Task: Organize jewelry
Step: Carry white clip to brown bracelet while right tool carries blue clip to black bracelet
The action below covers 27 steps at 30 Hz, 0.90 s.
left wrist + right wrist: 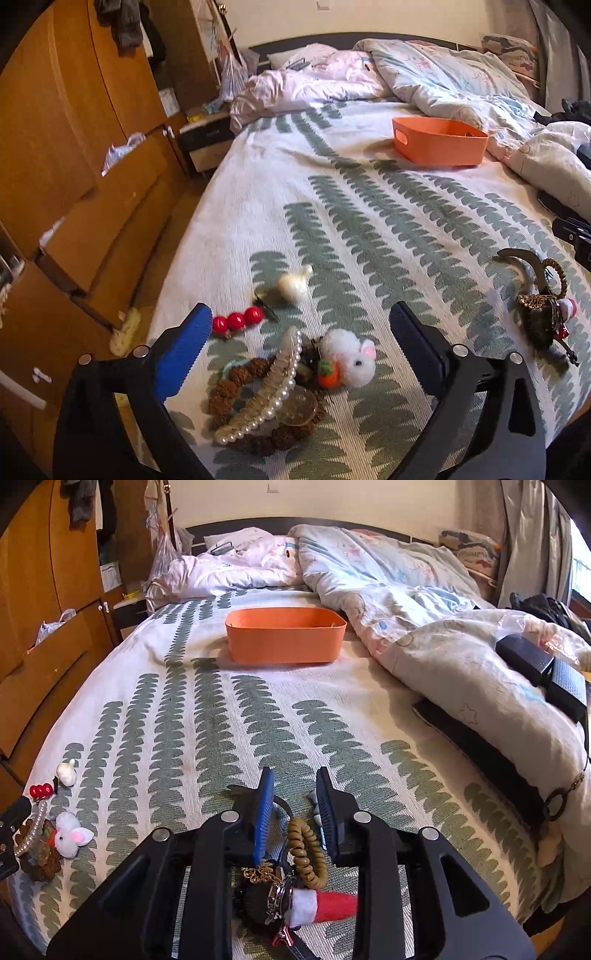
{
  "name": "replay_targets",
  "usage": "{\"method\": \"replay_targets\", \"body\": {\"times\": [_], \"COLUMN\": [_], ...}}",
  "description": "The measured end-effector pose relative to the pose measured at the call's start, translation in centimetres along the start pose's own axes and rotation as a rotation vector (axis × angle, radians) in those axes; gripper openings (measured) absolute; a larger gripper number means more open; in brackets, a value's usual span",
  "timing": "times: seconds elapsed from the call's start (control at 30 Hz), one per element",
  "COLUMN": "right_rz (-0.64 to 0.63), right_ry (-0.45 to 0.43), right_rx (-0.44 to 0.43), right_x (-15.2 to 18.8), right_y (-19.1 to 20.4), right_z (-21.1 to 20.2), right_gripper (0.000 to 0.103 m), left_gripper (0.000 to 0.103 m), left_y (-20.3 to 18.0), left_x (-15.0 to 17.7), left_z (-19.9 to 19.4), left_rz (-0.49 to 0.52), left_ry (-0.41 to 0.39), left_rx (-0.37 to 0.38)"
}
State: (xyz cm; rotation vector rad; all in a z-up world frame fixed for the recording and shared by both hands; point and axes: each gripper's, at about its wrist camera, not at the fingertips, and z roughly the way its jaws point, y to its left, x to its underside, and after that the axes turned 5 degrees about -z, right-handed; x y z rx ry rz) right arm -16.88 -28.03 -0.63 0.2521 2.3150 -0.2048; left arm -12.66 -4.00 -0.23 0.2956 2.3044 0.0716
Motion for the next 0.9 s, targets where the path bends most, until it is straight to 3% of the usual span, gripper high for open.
{"method": "replay_targets", "body": {"times": [0.3, 0.57, 0.7, 0.8, 0.9], "right_rz": [-0.001, 0.017, 0.034, 0.045, 0.069], "right_ry": [-0.013, -0.018, -0.032, -0.046, -0.049], "right_rx": [0.006, 0.024, 0.033, 0.049, 0.056], "right_x": [0.0, -0.1, -0.2, -0.3, -0.4], "right_y": [0.1, -0.4, -1.0, -1.5, -2.3], "right_z": [-0.4, -0.4, -0.6, -0.8, -0.8], "right_gripper": [0.029, 0.031, 0.035, 0.040, 0.054], "left_gripper": [0.098, 0.098, 0.098, 0.098, 0.098], "left_y": [-0.1, 0.4, 0.5, 0.8, 1.0], "left_x": [-0.2, -1.0, -1.4, -1.5, -1.4], "left_z": [-0.5, -1.5, -1.2, -0.8, -0.3], "left_rz": [-0.013, -0.025, -0.033, -0.045, -0.055], "left_ry": [0.007, -0.071, -0.042, -0.024, -0.004], "left_rx": [0.061, 0.028, 0.041, 0.044, 0.043]}}
